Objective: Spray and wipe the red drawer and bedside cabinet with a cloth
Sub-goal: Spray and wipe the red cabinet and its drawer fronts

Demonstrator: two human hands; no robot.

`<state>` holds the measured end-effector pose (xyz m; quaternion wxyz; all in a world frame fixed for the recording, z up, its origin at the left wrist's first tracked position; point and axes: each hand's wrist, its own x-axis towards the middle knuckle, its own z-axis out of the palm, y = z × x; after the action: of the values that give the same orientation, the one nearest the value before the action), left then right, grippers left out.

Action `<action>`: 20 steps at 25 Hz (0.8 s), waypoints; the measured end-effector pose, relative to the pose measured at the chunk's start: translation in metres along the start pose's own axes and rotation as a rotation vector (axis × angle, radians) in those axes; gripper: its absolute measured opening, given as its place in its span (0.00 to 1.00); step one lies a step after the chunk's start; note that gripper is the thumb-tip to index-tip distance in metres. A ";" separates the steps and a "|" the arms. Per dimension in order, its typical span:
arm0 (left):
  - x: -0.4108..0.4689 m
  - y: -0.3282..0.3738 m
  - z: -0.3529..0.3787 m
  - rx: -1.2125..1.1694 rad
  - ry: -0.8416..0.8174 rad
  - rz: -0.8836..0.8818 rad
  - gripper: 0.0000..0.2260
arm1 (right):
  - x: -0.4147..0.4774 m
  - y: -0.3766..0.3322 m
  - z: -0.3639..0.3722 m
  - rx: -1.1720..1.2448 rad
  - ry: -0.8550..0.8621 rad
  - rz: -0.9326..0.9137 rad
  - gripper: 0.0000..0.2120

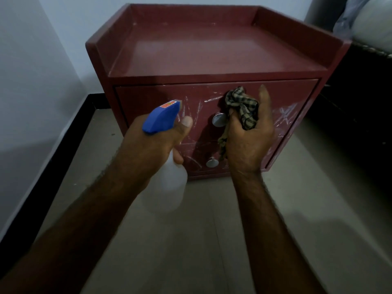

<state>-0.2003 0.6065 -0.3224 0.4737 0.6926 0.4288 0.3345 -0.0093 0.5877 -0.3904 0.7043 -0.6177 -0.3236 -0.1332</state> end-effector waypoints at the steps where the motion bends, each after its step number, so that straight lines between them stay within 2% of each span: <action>1: 0.001 0.000 -0.002 -0.023 0.025 -0.014 0.19 | 0.000 0.001 0.000 -0.002 -0.008 0.000 0.33; 5: -0.001 0.002 -0.006 -0.083 0.082 -0.007 0.10 | -0.001 0.004 -0.003 0.018 -0.024 0.002 0.33; 9: -0.008 -0.002 -0.005 -0.076 0.071 -0.012 0.12 | 0.005 0.008 -0.003 -0.013 0.037 0.019 0.33; 15: -0.013 -0.009 -0.006 -0.072 0.057 -0.031 0.13 | -0.005 -0.001 0.005 0.008 -0.060 -0.018 0.34; 20: -0.010 -0.012 -0.006 -0.089 0.072 -0.026 0.15 | 0.009 0.008 -0.002 0.043 0.024 0.004 0.32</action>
<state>-0.2134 0.6017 -0.3323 0.4926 0.6527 0.4395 0.3718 0.0027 0.5895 -0.3909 0.7214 -0.6015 -0.3168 -0.1322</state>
